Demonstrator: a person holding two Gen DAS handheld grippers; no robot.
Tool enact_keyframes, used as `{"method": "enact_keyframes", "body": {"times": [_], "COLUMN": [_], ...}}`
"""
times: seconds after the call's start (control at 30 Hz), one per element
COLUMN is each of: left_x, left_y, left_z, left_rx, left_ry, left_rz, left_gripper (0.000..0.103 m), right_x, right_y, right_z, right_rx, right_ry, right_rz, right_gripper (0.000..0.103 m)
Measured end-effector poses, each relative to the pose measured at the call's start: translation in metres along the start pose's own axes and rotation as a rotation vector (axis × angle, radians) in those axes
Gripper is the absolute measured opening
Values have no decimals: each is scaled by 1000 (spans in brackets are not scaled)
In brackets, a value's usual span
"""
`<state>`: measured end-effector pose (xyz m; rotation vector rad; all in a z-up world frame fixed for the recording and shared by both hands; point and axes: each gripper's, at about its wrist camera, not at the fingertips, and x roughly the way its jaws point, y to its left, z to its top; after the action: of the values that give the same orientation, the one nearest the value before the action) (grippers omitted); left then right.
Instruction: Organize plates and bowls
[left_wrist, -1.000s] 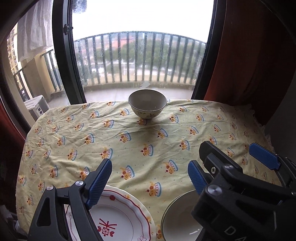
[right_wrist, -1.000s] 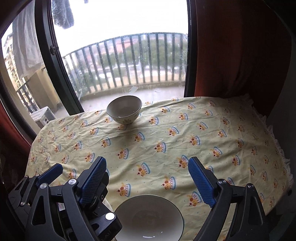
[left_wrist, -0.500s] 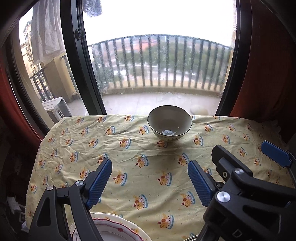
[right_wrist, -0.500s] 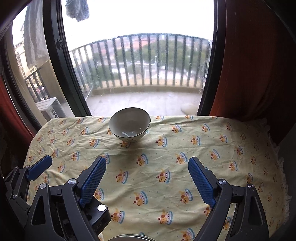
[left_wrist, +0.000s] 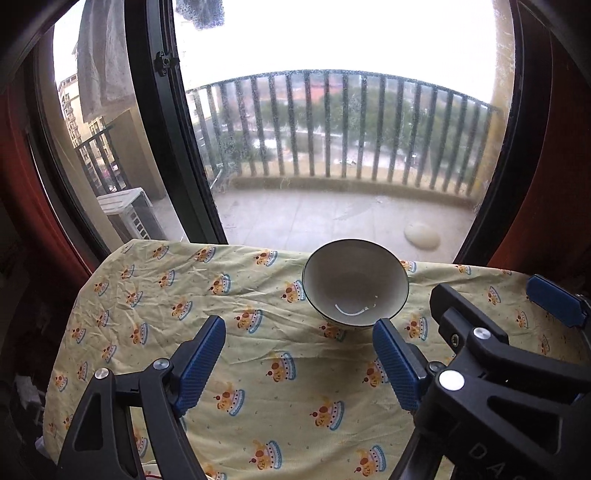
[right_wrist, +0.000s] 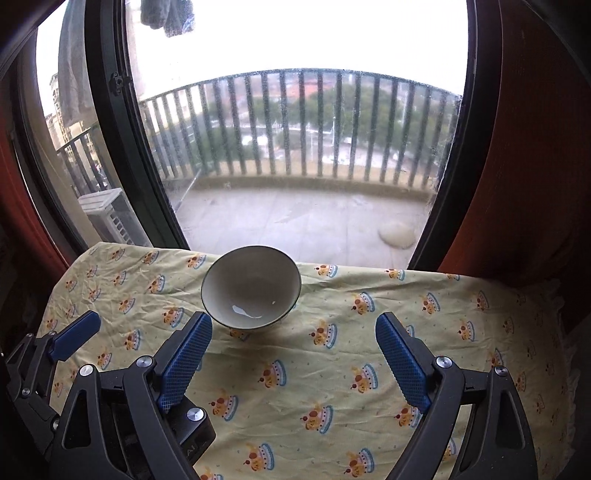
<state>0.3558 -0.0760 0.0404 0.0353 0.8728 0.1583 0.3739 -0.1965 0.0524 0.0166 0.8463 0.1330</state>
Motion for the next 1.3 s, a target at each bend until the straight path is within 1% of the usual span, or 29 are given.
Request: {"method": "enact_keyframes", "body": {"times": [0.07,0.17,0.3,0.37,0.4,0.5,0.63,0.7,0.73,0.8,0.9,0.97,1.0,1.07,1.13,1.23,1.27,1.3], "left_x": [8,19,37,48,55,72,94,103,109,116,127,134,137,141,145,145,145,146], "left_y": [0,-5,-7,-8,-9,-12,-8,-7,-8,-10,-12,-14,-16,-19,-21,-28,-29,-29], "left_z": [5,13,23,25,27,31,37,40,41,42,44,44,45,45,45,43,41,40], "left_rx": [-20,-9,6,-7,-8,5,-44,-52,-48,-41,-37,-36,-30,-17,-1,16,9,3], "left_ry": [8,6,3,-11,-5,-1,-8,-2,3,8,28,38,43,44,44,41,48,55], "left_rz": [22,69,94,124,125,105,75,65,51,33,56,45,45,44,49,16,3,10], "left_gripper": [81,80,77,77,77,74,62,59,55,54,53,45,44,38,35,25,23,23], "right_x": [11,26,50,61,66,83,105,114,118,127,141,150,153,160,166,172,173,176], "right_y": [-3,-4,-5,-5,-5,-3,-4,-5,-5,-5,-7,-10,-12,-15,-17,-17,-16,-18], "right_z": [6,13,21,23,24,29,35,38,39,40,40,39,39,39,37,35,35,35], "right_rx": [-8,-15,-11,-7,-10,-24,-7,6,8,18,44,67,78,88,94,90,85,84], "right_ry": [-4,2,23,10,4,-1,6,6,7,11,28,45,52,65,78,89,89,95], "right_rz": [18,29,63,65,62,60,56,55,51,46,37,39,43,49,61,69,67,72], "right_gripper": [92,92,92,92,92,92,92,90,89,88,82,74,72,66,62,49,42,38]}}
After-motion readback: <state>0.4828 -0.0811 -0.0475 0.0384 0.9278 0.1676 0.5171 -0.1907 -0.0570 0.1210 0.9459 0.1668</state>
